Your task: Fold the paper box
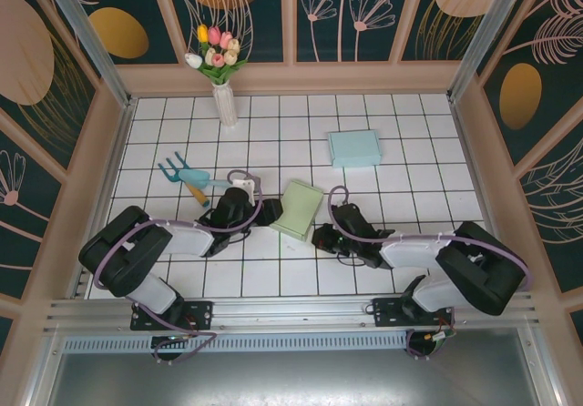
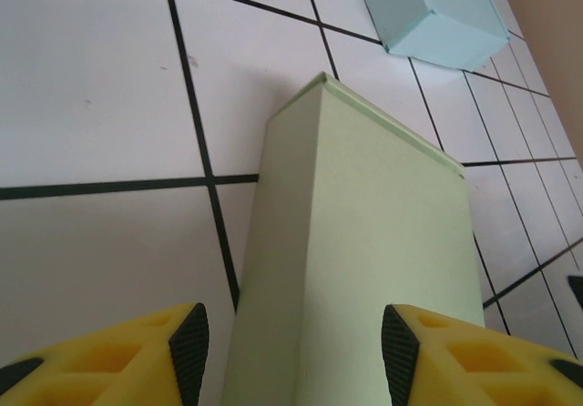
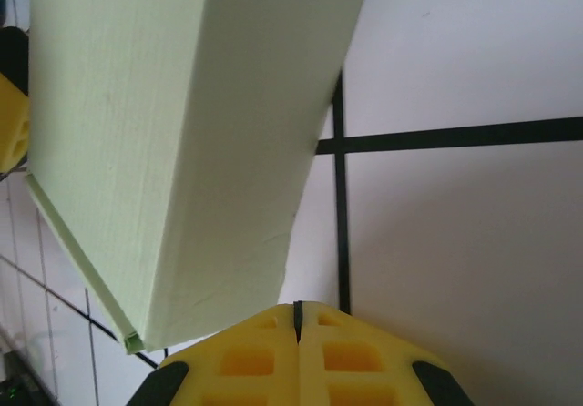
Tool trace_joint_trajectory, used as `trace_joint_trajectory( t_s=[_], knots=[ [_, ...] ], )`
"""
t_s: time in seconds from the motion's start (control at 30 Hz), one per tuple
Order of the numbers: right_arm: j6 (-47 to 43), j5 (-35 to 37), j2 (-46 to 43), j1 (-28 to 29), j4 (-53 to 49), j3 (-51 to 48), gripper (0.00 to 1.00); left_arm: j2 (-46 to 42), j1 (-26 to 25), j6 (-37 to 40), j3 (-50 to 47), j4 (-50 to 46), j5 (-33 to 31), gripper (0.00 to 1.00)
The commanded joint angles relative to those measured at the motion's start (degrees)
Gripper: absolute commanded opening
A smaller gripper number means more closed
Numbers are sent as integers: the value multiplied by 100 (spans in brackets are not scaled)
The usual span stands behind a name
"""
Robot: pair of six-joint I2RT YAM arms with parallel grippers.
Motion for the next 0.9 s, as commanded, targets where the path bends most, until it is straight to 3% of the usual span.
trace_joint_trajectory(
  t_s=[0.0, 0.27, 0.6, 0.73, 0.87],
  knots=[
    [194, -282, 247, 55, 693, -59, 0, 163, -128, -184, -80, 359, 75, 55],
    [400, -760, 794, 153, 1880, 106, 0, 496, -418, -477, 12, 807, 236, 54],
    [669, -16, 835, 266, 2098, 315, 0, 794, -470, -841, -70, 1540, 539, 53],
    [560, 381, 677, 367, 1767, 332, 0, 637, -427, -440, 230, 568, -145, 55],
    [343, 1466, 255, 554, 492, 325, 0, 167, -194, -75, 426, -391, -1110, 59]
  ],
)
